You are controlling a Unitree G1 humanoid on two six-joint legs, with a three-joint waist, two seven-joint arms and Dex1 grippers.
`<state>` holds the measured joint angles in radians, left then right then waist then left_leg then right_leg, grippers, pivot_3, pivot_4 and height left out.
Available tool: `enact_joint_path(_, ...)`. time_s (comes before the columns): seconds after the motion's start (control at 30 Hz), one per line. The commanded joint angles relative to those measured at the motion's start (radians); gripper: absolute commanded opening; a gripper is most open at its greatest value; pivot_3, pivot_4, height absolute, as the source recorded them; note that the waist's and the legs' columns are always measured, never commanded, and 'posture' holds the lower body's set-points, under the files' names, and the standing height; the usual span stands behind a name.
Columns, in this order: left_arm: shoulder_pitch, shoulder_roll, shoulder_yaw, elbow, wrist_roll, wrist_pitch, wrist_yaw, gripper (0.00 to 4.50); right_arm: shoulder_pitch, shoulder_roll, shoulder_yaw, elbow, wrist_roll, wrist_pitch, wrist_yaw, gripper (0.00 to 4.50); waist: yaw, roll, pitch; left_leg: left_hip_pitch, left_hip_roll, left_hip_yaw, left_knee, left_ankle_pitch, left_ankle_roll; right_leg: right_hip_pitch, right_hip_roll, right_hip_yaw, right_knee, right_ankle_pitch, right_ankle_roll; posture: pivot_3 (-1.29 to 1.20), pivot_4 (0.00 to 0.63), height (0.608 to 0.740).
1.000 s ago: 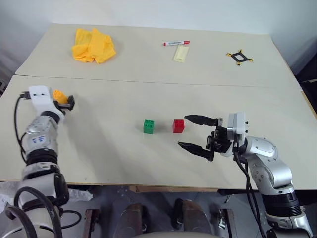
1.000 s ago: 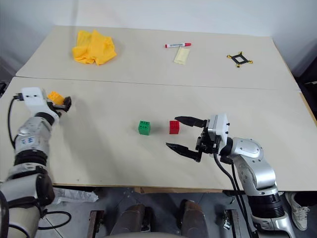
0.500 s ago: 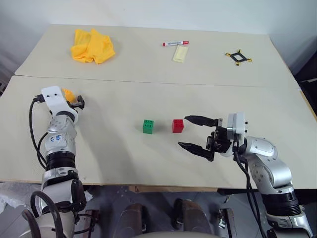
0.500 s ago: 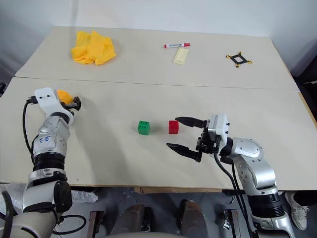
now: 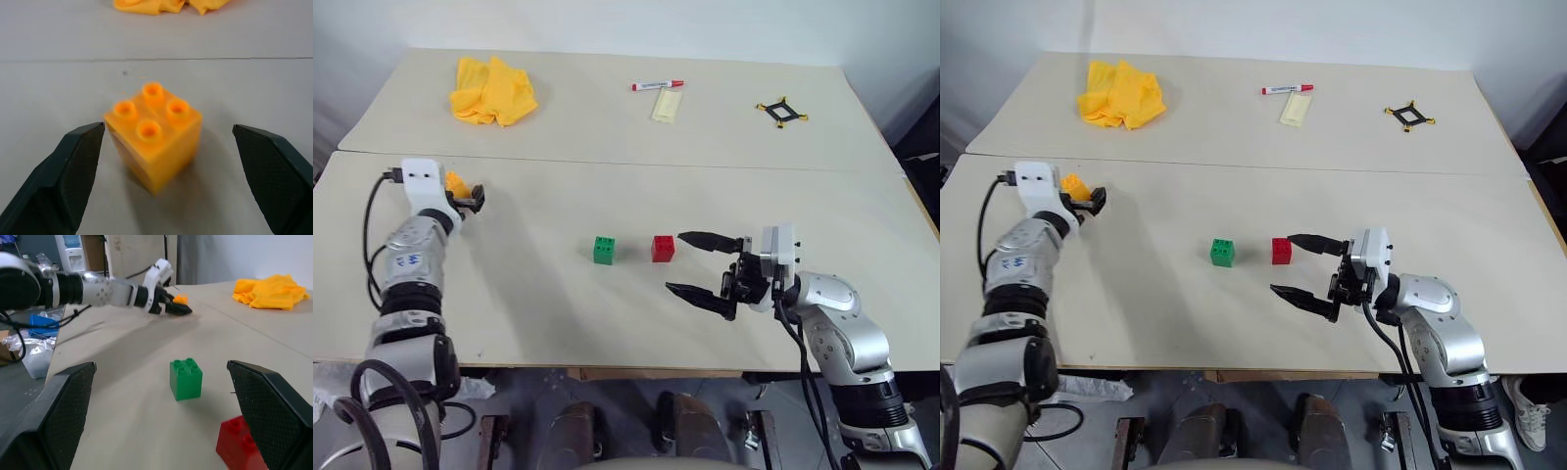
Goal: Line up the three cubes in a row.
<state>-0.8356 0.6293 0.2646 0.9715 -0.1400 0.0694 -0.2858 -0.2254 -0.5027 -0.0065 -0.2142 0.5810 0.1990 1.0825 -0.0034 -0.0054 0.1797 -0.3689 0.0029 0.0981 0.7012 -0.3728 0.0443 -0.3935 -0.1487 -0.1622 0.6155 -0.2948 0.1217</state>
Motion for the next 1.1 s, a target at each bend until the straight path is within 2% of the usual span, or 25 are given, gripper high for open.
enact_joint_path(0.03,-0.021,0.028,-0.003,0.063,-0.001,-0.065,-0.1,4.45,0.006,-0.007,-0.025,-0.041,0.019,-0.003,-0.006,4.5,0.0,0.0,0.0,0.0,0.0,0.0,0.0,0.0,0.0,0.0,0.0,0.0,0.0,0.0,0.0,0.0,0.15,0.74)
enact_joint_path(0.2,-0.061,0.034,-0.016,0.155,0.013,-0.141,-0.197,4.45,0.005,-0.003,-0.02,-0.039,0.016,-0.005,-0.011,4.5,0.006,0.0,0.0,-0.001,-0.001,-0.001,0.001,0.0,0.0,0.0,-0.001,0.0,0.0,0.0,0.0,0.0,0.15,0.74)
enact_joint_path(0.37,-0.102,0.022,-0.031,0.229,0.035,-0.177,-0.212,4.45,0.003,0.004,-0.01,-0.041,0.013,-0.004,-0.013,4.5,0.002,0.0,0.0,-0.001,-0.001,-0.001,0.001,0.0,0.0,0.0,-0.001,0.0,0.0,0.0,0.0,0.0,0.15,0.74)
enact_joint_path(0.47,-0.109,0.017,-0.037,0.246,0.042,-0.189,-0.224,3.91,0.007,0.004,-0.012,-0.048,0.015,-0.002,-0.017,4.5,0.001,0.0,0.0,-0.001,-0.001,-0.001,0.001,0.0,0.0,0.0,-0.001,0.0,0.0,0.0,0.0,0.0,0.15,0.74)
enact_joint_path(0.67,-0.095,0.005,-0.034,0.233,0.029,-0.213,-0.263,2.11,0.015,-0.001,-0.018,-0.053,0.017,-0.002,-0.021,4.5,0.001,0.0,0.0,-0.001,-0.001,-0.001,0.001,0.0,0.0,0.0,-0.001,0.0,0.0,0.0,0.0,0.0,0.15,0.74)
enact_joint_path(0.9,-0.037,-0.01,0.009,0.158,-0.046,-0.233,-0.407,2.07,0.014,0.002,-0.014,-0.051,0.015,-0.006,-0.023,4.5,0.001,0.0,0.0,-0.001,-0.001,-0.001,0.001,0.0,0.0,0.0,-0.001,0.0,0.001,0.0,0.0,0.0,0.15,0.74)
enact_joint_path(1.03,0.038,-0.001,0.054,0.031,-0.138,-0.242,-0.585,2.07,0.008,-0.002,-0.016,-0.048,0.015,-0.007,-0.019,4.5,-0.001,0.0,0.0,-0.001,0.0,-0.001,0.001,0.0,0.0,0.0,-0.001,0.0,0.001,0.0,0.0,0.0,0.15,0.74)
enact_joint_path(1.1,0.113,0.013,0.055,-0.116,-0.201,-0.245,-0.739,2.07,0.007,-0.014,-0.024,-0.052,0.017,-0.006,-0.013,4.5,-0.001,0.0,0.0,-0.001,0.001,-0.001,0.001,0.0,0.0,0.0,-0.001,0.0,0.001,0.0,0.0,0.0,0.15,0.74)
